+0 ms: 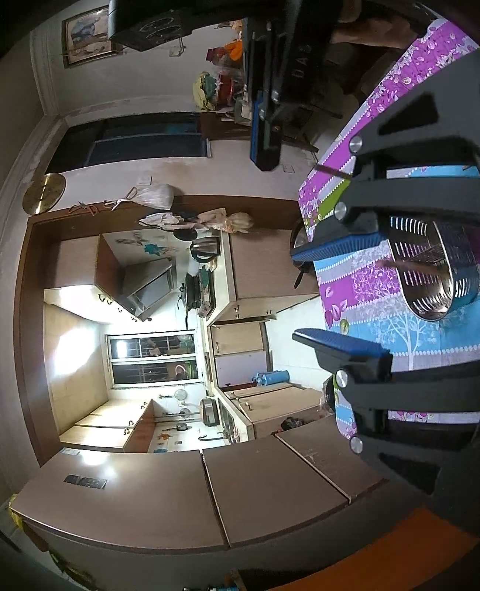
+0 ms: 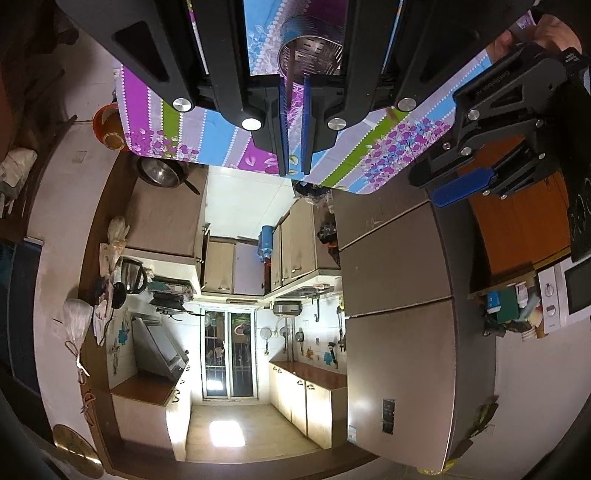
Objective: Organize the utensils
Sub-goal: 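Open the left gripper over the holder while the right gripper releases its chopstick, then move both open grippers back down to the chopsticks on the table, then close the left gripper on a chopstick while the right gripper grasps another, then lift both chopsticks and carry them above the blue utensil holder, then open the left gripper into the holder while the right gripper releases its chopstick, then move both open grippers back to the remaining chopsticks on the table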
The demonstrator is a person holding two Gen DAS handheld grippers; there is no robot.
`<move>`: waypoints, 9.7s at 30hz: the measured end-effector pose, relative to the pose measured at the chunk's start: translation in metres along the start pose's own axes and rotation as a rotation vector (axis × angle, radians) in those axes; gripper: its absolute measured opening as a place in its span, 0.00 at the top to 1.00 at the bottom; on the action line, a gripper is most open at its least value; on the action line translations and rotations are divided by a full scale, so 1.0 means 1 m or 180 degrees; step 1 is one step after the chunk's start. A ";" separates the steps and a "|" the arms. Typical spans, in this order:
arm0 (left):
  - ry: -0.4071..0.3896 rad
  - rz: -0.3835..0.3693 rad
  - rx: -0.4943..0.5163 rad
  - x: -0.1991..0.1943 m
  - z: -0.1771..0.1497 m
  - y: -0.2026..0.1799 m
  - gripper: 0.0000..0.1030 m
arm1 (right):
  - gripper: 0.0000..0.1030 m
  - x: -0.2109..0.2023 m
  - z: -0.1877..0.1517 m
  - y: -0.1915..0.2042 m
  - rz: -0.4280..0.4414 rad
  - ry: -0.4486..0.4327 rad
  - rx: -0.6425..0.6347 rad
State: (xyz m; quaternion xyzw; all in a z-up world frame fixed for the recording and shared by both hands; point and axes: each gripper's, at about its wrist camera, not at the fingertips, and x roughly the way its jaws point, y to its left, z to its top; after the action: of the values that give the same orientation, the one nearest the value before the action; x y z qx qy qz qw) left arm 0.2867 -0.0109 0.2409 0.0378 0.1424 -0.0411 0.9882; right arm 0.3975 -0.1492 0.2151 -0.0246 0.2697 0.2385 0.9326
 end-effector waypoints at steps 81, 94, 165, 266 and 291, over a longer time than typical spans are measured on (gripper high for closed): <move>0.0418 -0.0264 0.0274 -0.185 -0.344 -0.087 0.95 | 0.93 -0.149 -0.407 0.038 -0.0598 -0.0011 0.0327; 0.0063 -0.0153 0.0237 -0.211 -0.301 -0.075 0.95 | 0.93 -0.190 -0.358 0.042 -0.0581 -0.0312 0.0022; -0.0771 -0.0118 -0.0029 -0.123 0.018 0.002 0.95 | 0.93 -0.135 0.005 -0.001 -0.0072 -0.0795 -0.0203; 0.0566 -0.0450 0.0149 -0.222 -0.341 -0.002 0.47 | 0.89 -0.146 -0.405 0.144 -0.0235 0.0276 0.0028; 0.0209 -0.0307 0.0164 -0.220 -0.363 -0.014 0.76 | 0.89 -0.141 -0.414 0.145 -0.0497 -0.0015 0.0037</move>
State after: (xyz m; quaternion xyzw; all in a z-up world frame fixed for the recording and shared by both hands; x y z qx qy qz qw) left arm -0.0265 0.0219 -0.0448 0.0577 0.1753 -0.0910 0.9786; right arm 0.0232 -0.1539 -0.0530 -0.0396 0.2662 0.1635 0.9491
